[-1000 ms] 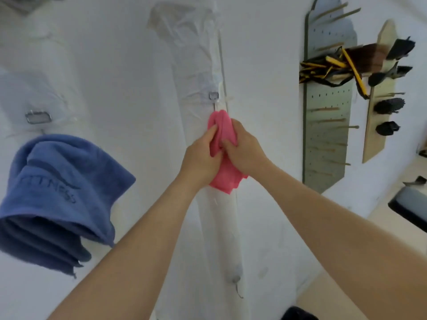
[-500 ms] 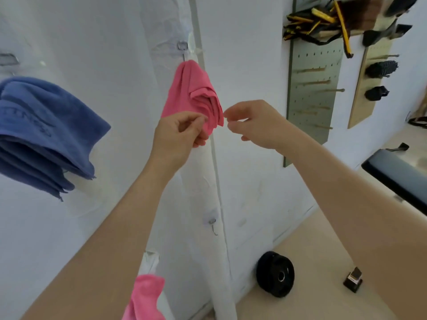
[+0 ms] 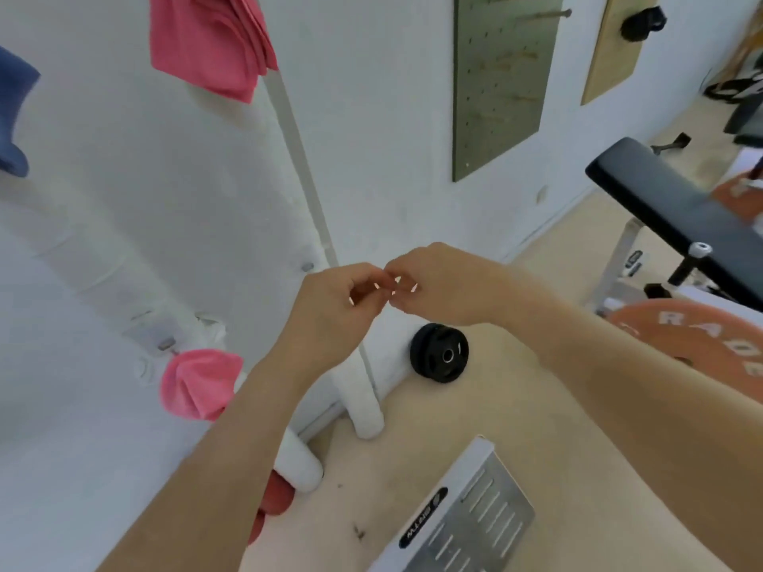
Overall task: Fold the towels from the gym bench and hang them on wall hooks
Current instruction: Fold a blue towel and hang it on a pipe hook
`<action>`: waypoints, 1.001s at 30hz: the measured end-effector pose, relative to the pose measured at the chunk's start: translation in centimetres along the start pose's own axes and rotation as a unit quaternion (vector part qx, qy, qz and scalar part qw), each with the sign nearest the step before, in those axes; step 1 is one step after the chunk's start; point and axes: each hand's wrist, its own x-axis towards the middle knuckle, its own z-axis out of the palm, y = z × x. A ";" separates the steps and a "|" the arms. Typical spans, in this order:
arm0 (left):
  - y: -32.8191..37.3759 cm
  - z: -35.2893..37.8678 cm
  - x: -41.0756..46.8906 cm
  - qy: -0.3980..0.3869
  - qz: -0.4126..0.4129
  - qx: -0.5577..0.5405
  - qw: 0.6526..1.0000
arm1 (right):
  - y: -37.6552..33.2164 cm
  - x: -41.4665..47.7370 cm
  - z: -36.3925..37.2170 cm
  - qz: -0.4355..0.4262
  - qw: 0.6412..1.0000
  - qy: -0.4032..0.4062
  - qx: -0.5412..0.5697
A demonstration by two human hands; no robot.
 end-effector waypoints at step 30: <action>4.5 21.1 -44.7 -0.395 -0.064 -0.096 0.912 | -5.2 -55.0 31.7 0.575 0.770 0.042 0.272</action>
